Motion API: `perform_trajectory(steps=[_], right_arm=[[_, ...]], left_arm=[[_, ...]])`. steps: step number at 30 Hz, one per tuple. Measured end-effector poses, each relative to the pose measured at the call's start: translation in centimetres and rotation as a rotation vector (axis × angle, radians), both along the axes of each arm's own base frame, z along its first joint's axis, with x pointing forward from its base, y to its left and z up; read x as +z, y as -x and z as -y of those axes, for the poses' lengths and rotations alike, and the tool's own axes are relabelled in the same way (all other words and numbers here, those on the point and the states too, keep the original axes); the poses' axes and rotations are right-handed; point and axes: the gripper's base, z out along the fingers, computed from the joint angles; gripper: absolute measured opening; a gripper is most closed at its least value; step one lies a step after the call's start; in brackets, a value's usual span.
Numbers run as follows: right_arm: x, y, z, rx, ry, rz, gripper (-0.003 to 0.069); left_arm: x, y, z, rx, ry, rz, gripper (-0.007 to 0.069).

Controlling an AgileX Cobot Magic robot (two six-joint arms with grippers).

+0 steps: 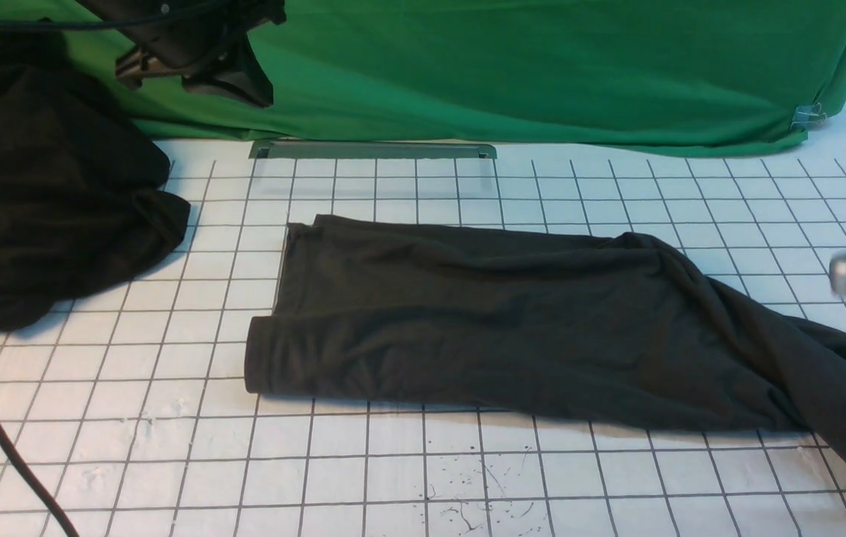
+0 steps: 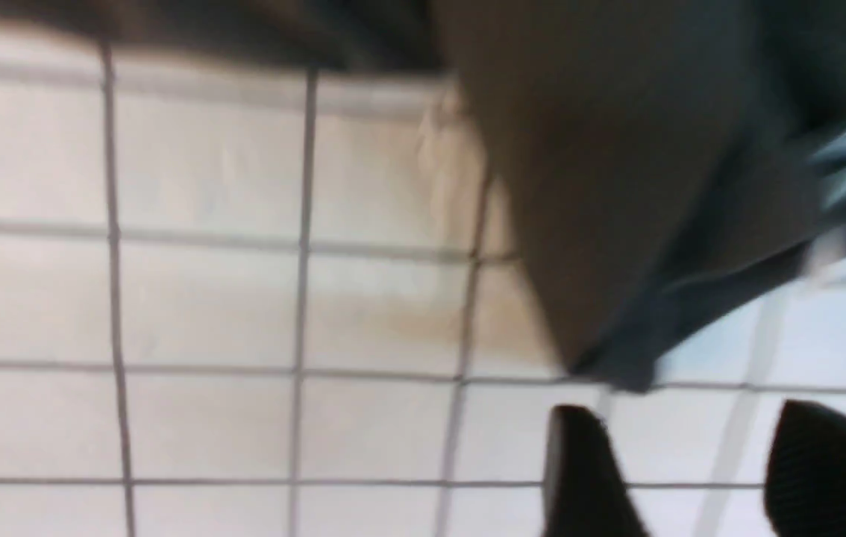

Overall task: Fold a long-sleeved shirt over a white checkered tablecloth.
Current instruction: 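Pull the folded dark garment lengthwise by its ends to straighten it flat on the table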

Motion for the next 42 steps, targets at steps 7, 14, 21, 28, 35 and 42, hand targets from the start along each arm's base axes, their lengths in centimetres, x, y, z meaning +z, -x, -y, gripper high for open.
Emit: perform_trajectory(steps=[7,14,21,28,35,42], right_arm=[[-4.2,0.5,-0.6,0.076,0.016,-0.047,0.0363],[-5.3,-0.3,-0.2,0.101,0.078,-0.035,0.036],[-4.3,-0.9,0.0,0.101,0.101,-0.038,0.036],[-5.5,-1.3,0.1,0.108,0.123,-0.077,0.034],[-6.1,-1.6,0.4,0.12,0.156,-0.122,0.0097],[-2.2,-1.9,1.4,0.112,0.248,-0.116,0.0033]], left_arm=[[0.1,-0.1,0.0,-0.009,-0.003,0.014,0.0002],[0.1,-0.1,0.0,-0.013,-0.002,0.015,0.0002],[0.1,-0.1,0.0,-0.013,-0.001,0.015,0.0003],[0.1,-0.1,0.1,-0.015,0.002,0.016,0.0003],[0.1,0.0,0.2,-0.026,0.012,0.009,0.0003],[0.0,0.0,0.4,-0.044,0.015,0.01,0.0003]])
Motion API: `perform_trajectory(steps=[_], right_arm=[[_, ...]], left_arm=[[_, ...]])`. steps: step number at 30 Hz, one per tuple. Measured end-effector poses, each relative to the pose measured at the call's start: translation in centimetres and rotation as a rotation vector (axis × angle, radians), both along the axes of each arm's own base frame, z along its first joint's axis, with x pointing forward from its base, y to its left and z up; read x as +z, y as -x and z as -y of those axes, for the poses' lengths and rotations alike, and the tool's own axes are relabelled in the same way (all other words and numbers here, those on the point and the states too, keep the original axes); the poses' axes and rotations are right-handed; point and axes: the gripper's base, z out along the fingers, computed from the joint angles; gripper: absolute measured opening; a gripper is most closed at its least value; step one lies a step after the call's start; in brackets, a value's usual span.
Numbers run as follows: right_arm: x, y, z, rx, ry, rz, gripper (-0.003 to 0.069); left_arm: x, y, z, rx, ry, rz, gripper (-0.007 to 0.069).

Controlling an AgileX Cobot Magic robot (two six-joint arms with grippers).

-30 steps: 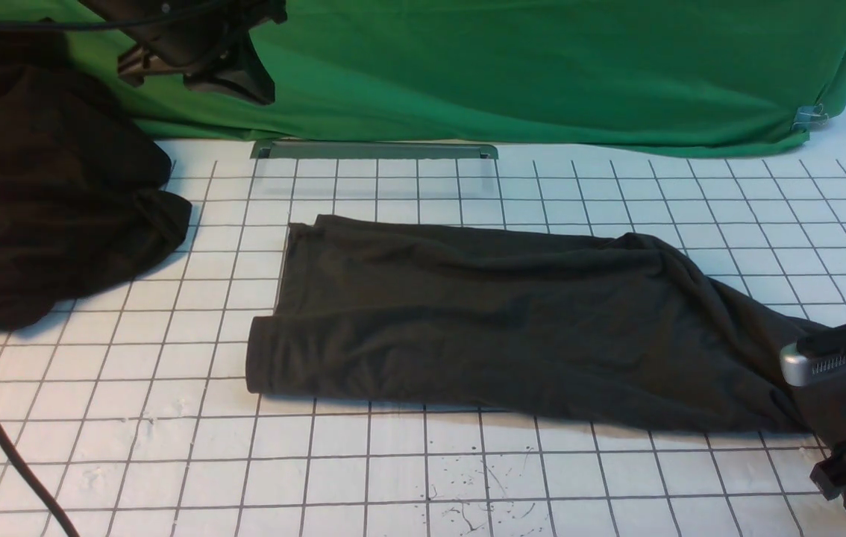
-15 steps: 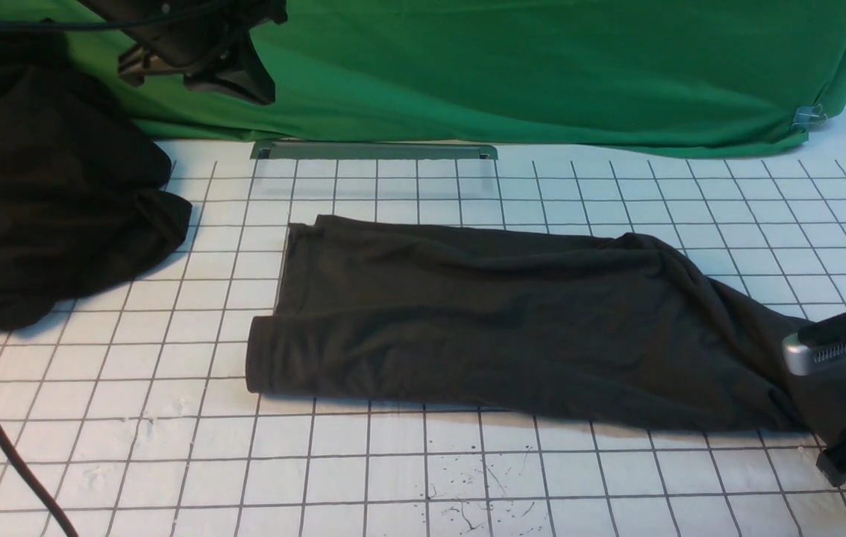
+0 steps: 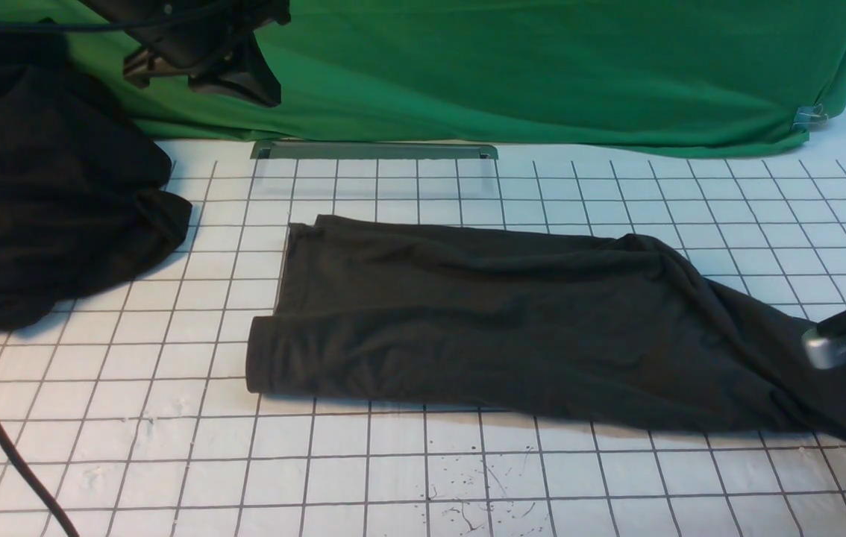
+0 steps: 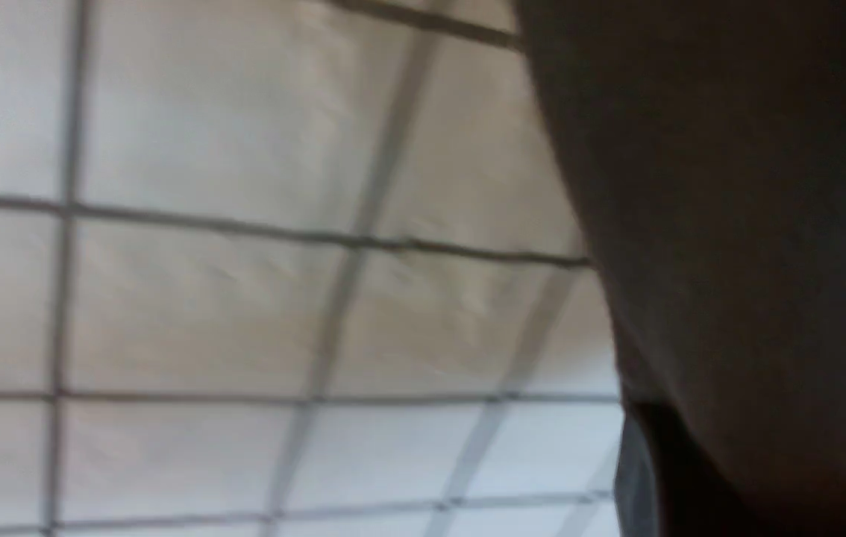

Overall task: Fold a long-sleeved shirt over a white checkered tablecloth.
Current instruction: 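Pull the folded dark garment lengthwise by its ends to straighten it flat on the table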

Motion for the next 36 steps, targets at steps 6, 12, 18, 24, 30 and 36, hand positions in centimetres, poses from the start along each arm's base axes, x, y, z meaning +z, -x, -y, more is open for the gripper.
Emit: perform_trajectory(steps=[6,12,18,24,30,36], right_arm=[[3.0,-1.2,2.8,-0.077,0.023,0.097,0.0032],[5.0,-2.5,6.0,-0.146,0.028,0.197,0.0032],[4.2,-4.8,7.6,-0.147,0.029,0.226,0.004],[0.6,-7.5,8.5,-0.116,0.019,0.24,0.0116],[-1.6,-9.5,9.7,-0.107,0.118,0.263,0.0344],[2.3,-11.2,10.9,-0.17,0.223,0.331,0.0448]], left_arm=[[0.0,-0.1,0.3,-0.01,0.034,0.011,0.0003],[0.0,-0.2,0.3,-0.012,0.031,0.021,0.0003],[0.1,-0.3,0.3,-0.008,0.036,0.032,0.0003],[0.1,-0.3,0.3,-0.013,0.034,0.037,0.0003],[0.1,-0.3,0.3,-0.026,0.019,0.043,0.0003],[0.1,-0.3,0.3,-0.026,0.018,0.044,0.0003]])
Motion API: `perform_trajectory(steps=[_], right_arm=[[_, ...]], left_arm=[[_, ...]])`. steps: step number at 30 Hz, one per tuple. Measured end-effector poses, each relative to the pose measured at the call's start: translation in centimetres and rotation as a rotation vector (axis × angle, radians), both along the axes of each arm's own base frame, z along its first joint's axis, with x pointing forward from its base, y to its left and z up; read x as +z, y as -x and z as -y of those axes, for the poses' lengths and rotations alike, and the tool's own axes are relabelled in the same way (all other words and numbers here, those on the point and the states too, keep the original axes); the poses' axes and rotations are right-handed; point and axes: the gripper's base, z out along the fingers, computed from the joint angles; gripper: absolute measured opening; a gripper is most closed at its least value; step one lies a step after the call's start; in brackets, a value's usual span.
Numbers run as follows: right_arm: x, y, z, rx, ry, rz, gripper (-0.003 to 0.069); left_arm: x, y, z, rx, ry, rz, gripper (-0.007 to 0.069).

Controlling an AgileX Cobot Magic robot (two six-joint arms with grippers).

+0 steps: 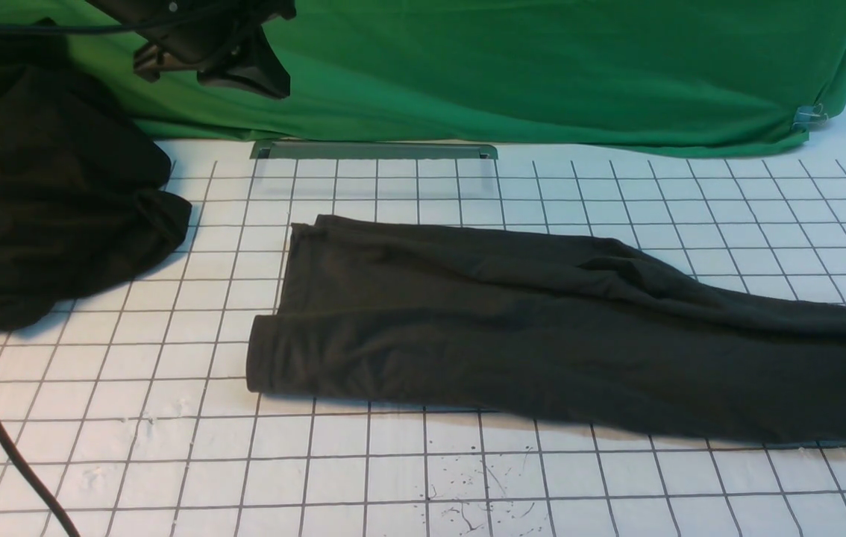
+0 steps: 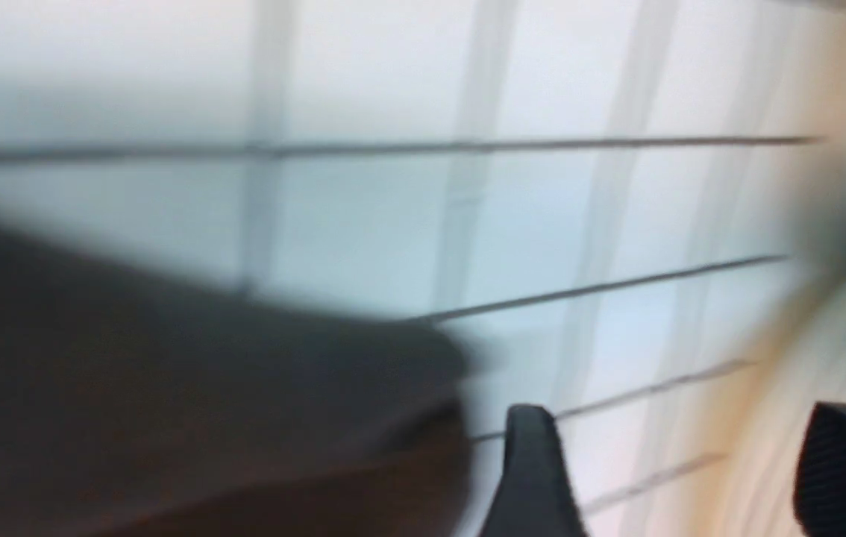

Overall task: Fold a long-sleeved shirt over a white checkered tablecloth.
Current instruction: 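Pull the folded dark garment lengthwise by its ends to straighten it flat on the table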

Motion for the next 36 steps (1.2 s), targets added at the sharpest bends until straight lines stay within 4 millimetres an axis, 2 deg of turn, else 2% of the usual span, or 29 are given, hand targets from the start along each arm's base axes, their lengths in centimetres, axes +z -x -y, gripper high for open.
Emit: perform_trajectory(steps=[1,2,3,5,6,7,9,10,11,13,14,15,16,17,18,23,28,31,36], right_arm=[[1.6,-0.5,0.1,-0.027,-0.008,0.036,0.043],[1.6,-0.5,0.1,-0.027,-0.008,0.036,0.043],[4.5,-1.2,-0.3,-0.062,-0.075,0.092,0.0354],[5.8,-1.5,-0.7,-0.076,-0.142,0.118,0.0307],[7.4,-1.5,-2.0,-0.057,-0.28,0.123,0.0171],[8.0,-1.6,-3.3,-0.03,-0.404,0.133,0.0104],[8.3,-1.8,-6.1,0.049,-0.565,0.125,0.0036],[8.0,-1.8,-7.4,0.082,-0.62,0.112,0.0023],[7.8,-1.8,-7.8,0.088,-0.643,0.103,0.002],[6.0,-1.3,-11.9,0.197,-0.715,0.004,0.0006],[5.5,-1.1,-12.5,0.221,-0.72,-0.018,0.0005],[3.5,-0.4,-15.0,0.282,-0.743,-0.1,0.0004],[2.5,-0.1,-16.4,0.311,-0.75,-0.129,0.0004],[2.5,-0.1,-16.4,0.311,-0.75,-0.129,0.0004],[1.4,0.0,-18.0,0.346,-0.746,-0.124,0.0004],[-1.1,-0.6,-20.1,0.372,-0.739,-0.137,0.0004],[-4.2,-1.8,-21.0,0.372,-0.731,-0.13,0.0004],[-5.1,-3.2,-21.0,0.375,-0.714,-0.007,0.0004],[-4.4,-5.8,-20.2,0.378,-0.679,0.286,0.0004]], left_arm=[[0.0,0.0,0.0,0.0,0.0,0.0,0.0003],[0.0,0.0,0.0,0.0,0.0,0.0,0.0003],[0.0,0.0,0.0,0.0,0.0,0.0,0.0005],[0.0,0.0,0.0,0.0,0.0,0.0,0.0008],[0.0,0.0,0.0,0.001,0.0,0.002,0.0015],[0.0,0.0,0.0,0.003,0.001,0.005,0.0017],[0.1,-0.1,0.0,0.005,0.001,0.01,0.0022],[0.1,-0.1,0.0,0.005,0.001,0.01,0.0024],[0.1,-0.1,0.0,0.005,0.001,0.01,0.0024],[0.1,-0.1,0.0,0.005,0.001,0.01,0.0029],[0.1,-0.1,0.0,0.005,0.001,0.01,0.0029],[0.0,-0.1,0.0,0.005,-0.002,0.01,0.0035],[0.0,-0.1,0.0,0.005,-0.002,0.01,0.0037],[0.0,-0.1,-0.1,0.006,-0.004,0.01,0.0037],[0.0,-0.1,-0.1,0.006,-0.007,0.011,0.0039],[0.1,-0.1,-0.1,0.009,-0.003,0.017,0.0045],[0.1,-0.1,0.0,0.009,-0.001,0.017,0.0048],[0.1,-0.1,0.0,0.01,0.0,0.016,0.005],[0.1,-0.3,-0.1,0.017,0.003,0.028,0.0056]])
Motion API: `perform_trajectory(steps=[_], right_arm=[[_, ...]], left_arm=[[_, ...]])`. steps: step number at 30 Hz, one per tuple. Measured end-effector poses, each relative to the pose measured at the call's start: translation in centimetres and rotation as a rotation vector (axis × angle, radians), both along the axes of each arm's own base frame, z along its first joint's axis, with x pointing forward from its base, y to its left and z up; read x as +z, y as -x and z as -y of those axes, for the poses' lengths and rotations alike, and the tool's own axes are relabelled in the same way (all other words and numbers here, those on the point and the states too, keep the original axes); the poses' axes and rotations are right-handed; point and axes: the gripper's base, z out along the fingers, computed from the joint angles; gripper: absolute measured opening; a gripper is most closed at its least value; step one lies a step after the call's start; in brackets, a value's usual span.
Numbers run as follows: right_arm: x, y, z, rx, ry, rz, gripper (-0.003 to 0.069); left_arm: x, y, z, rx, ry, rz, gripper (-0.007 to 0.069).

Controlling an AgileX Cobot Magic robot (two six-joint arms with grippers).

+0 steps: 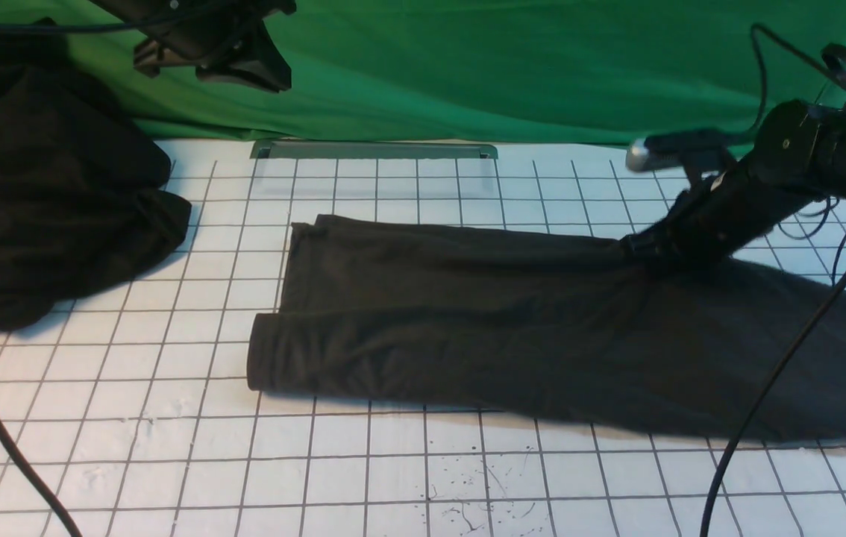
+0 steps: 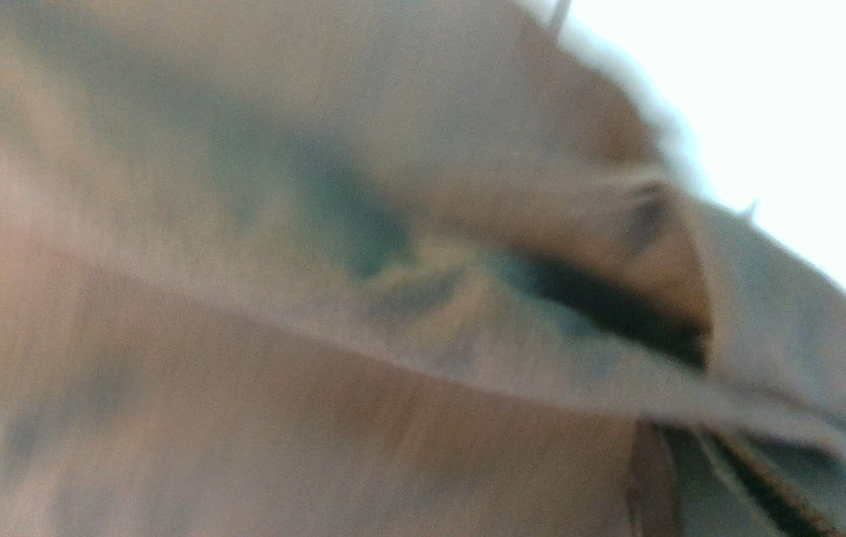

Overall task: Fold a long-sleeved shirt over a white checkered tablecloth.
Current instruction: 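Pull the folded dark garment lengthwise by its ends to straighten it flat on the table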

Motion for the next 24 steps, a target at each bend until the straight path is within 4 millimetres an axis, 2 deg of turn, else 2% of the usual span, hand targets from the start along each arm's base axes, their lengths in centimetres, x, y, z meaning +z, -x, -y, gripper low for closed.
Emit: perform_trajectory(steps=[2,7,10,12,14,17,20,22,23,24], right_arm=[[0.7,-1.1,0.9,-0.059,-0.016,0.122,0.0004],[1.9,-1.5,2.7,-0.1,-0.034,0.055,0.0004],[4.1,-1.0,4.5,-0.083,-0.026,-0.034,0.0004],[6.3,-0.4,5.8,-0.063,-0.017,-0.065,0.0004],[8.6,0.7,7.1,-0.045,-0.01,-0.114,0.0004],[12.7,3.5,10.5,-0.073,-0.013,-0.178,0.0004],[14.4,5.1,12.2,-0.112,-0.017,-0.173,0.0004],[15.6,7.2,13.8,-0.164,-0.019,-0.172,0.0004],[15.8,8.1,14.3,-0.181,-0.02,-0.176,0.0004],[15.6,8.2,14.3,-0.183,-0.021,-0.184,0.0004]], left_arm=[[0.0,0.0,0.0,0.003,0.001,0.005,0.0058],[0.0,-0.1,0.0,0.004,-0.001,0.007,0.0063],[-0.1,0.2,-0.2,-0.006,-0.007,-0.022,0.0067],[-0.4,0.6,-0.5,-0.024,-0.017,-0.072,0.0068],[-0.6,0.9,-0.8,-0.037,-0.034,-0.114,0.0069],[-0.7,1.1,-1.2,-0.034,-0.056,-0.14,0.0071],[-0.9,1.2,-1.2,-0.025,-0.05,-0.155,0.0076],[-1.8,2.1,-0.5,-0.04,-0.053,-0.2,0.008],[-2.7,2.6,0.0,-0.056,-0.061,-0.235,0.0081],[-2.7,2.8,0.1,-0.06,-0.063,-0.24,0.0081]])
